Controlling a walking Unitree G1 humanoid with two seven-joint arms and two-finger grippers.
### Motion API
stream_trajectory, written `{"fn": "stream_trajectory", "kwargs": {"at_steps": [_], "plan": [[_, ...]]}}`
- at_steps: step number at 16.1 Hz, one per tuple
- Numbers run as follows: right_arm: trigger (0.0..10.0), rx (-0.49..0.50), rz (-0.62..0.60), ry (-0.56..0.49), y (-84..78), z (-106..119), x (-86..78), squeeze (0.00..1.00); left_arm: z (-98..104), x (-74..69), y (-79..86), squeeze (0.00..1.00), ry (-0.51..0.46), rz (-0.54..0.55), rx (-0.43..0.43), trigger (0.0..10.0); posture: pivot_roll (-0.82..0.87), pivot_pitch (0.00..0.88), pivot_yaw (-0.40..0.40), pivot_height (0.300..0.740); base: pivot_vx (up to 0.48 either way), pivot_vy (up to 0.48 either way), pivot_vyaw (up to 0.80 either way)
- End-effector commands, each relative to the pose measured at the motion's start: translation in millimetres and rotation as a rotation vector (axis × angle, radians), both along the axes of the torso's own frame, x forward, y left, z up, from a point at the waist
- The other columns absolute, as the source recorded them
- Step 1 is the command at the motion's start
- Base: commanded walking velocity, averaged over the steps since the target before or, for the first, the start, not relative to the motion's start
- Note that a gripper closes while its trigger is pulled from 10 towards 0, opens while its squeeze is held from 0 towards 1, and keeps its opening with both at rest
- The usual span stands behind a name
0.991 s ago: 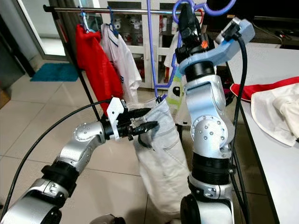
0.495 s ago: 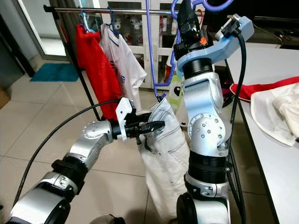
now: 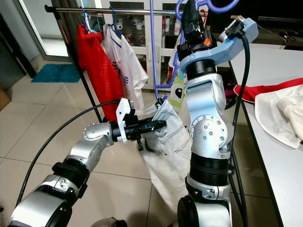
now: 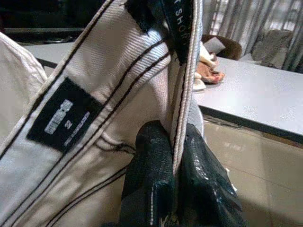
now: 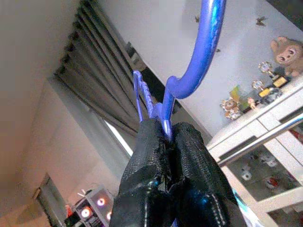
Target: Hang hanger
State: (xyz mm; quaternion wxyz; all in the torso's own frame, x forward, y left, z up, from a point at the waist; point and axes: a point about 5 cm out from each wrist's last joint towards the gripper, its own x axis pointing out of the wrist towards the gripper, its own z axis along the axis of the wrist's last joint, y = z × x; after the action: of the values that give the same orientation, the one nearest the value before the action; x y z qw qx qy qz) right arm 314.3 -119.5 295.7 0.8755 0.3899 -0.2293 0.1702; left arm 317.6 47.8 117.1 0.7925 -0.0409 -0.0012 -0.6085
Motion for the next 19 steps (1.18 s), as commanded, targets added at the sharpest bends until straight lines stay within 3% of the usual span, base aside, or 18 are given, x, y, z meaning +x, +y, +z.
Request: {"fn": "stream_trajectory", "kwargs": {"at_steps": [1, 7, 9, 11, 15, 17, 19], "plan": [[10.0, 0.014, -0.017, -0.038, -0.4, 11, -1.2, 0.00, 4, -2.2, 0.5, 0.00, -0.014, -0.021, -0.017, 0.0, -0.15, 0.000, 0.061, 0.740, 0.000, 0.000, 0.00], [10.0, -0.028, -0.055, 0.005, -2.9, 3, 3.4, 0.00, 8, -6.8, 16.6, 0.00, -0.028, -0.004, -0.049, 0.0, -0.15, 0.000, 0.060, 0.740, 0.000, 0.000, 0.00], [10.0, -0.147, -0.075, 0.030, 0.3, -6, 4.6, 0.00, 18, -10.1, 23.2, 0.00, -0.052, -0.005, -0.065, 0.0, -0.15, 0.000, 0.056, 0.740, 0.000, 0.000, 0.00], [10.0, -0.190, -0.083, 0.050, 2.5, -15, 4.1, 0.00, 30, -9.0, 29.5, 0.00, -0.085, 0.016, -0.073, 0.0, -0.14, 0.000, 0.053, 0.740, 0.000, 0.000, 0.00], [10.0, -0.143, -0.190, 0.120, -1.0, -41, 2.8, 0.00, 60, 1.3, 32.6, 0.00, -0.130, 0.058, -0.106, 0.0, -0.13, 0.000, 0.056, 0.740, 0.000, 0.000, 0.00], [10.0, -0.131, -0.240, 0.141, -3.3, -46, 2.3, 0.00, 63, 4.5, 31.5, 0.00, -0.124, 0.077, -0.105, 0.0, -0.13, 0.000, 0.059, 0.740, 0.000, 0.000, 0.00], [10.0, -0.104, -0.338, 0.167, -10.7, -51, 2.9, 0.00, 64, -0.8, 19.8, 0.00, -0.100, 0.030, -0.089, 0.0, -0.13, 0.000, 0.067, 0.740, 0.000, 0.000, 0.00]]}}
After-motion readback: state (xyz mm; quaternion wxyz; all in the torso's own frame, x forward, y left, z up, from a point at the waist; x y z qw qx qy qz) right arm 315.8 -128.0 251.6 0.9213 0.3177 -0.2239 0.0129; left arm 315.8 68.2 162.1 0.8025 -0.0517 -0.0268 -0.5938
